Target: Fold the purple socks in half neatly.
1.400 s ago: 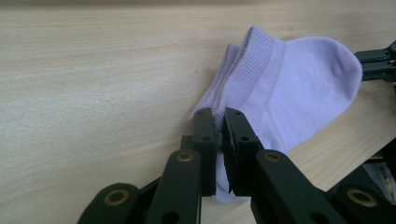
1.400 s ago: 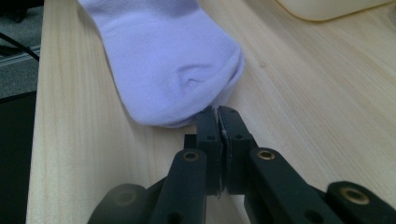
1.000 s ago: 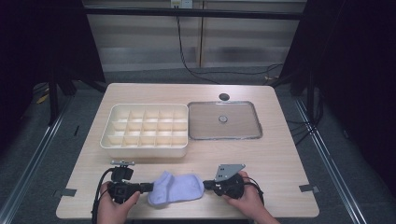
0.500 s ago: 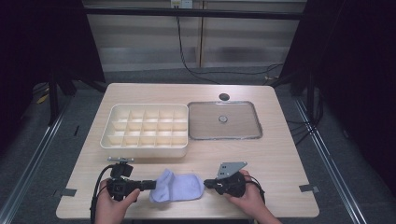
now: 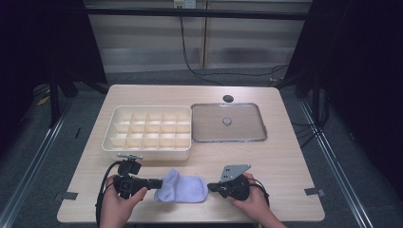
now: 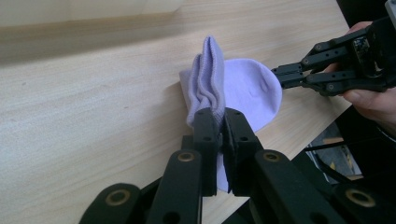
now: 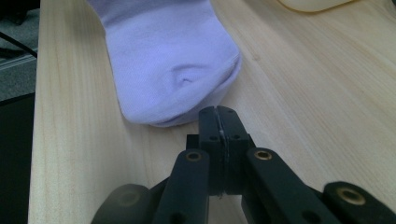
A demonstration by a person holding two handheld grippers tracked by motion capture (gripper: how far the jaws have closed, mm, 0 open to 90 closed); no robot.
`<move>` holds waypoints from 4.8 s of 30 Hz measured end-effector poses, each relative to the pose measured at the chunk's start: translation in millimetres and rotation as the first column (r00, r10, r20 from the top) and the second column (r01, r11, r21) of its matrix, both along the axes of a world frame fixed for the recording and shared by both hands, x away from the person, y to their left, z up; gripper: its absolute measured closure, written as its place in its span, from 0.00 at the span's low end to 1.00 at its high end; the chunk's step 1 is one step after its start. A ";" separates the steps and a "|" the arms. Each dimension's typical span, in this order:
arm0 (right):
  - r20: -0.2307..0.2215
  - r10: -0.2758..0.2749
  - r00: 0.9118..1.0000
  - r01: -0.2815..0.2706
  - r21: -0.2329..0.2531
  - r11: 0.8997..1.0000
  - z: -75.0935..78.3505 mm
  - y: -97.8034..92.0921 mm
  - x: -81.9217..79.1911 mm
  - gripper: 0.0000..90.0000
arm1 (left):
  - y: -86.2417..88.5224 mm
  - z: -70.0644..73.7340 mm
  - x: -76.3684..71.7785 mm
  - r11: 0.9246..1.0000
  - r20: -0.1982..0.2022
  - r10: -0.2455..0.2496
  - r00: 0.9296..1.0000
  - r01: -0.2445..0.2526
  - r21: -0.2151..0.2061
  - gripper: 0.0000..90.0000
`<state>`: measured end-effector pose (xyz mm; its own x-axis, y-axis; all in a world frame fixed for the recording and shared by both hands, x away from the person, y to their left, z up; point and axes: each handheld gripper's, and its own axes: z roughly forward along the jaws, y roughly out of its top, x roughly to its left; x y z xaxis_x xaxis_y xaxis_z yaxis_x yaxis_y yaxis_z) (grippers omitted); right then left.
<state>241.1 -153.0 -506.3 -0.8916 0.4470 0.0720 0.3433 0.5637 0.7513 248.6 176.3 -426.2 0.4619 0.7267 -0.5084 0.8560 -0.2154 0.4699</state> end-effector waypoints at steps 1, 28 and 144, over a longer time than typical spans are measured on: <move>0.002 0.000 1.000 0.000 0.001 1.000 -0.1 -0.1 0.2 1.00 | -1.2 0.8 0.5 1.000 0.001 -0.005 1.000 0.005 0.001 0.94; -0.001 -0.004 1.000 0.004 0.001 1.000 -0.1 0.4 0.0 1.00 | -19.9 4.2 4.7 0.996 -0.018 -0.082 0.996 0.083 0.025 0.94; 0.002 0.007 1.000 -0.007 0.014 1.000 -1.1 5.7 -0.6 0.99 | -122.0 -27.2 5.0 0.963 -0.066 -0.216 0.974 0.224 0.147 0.87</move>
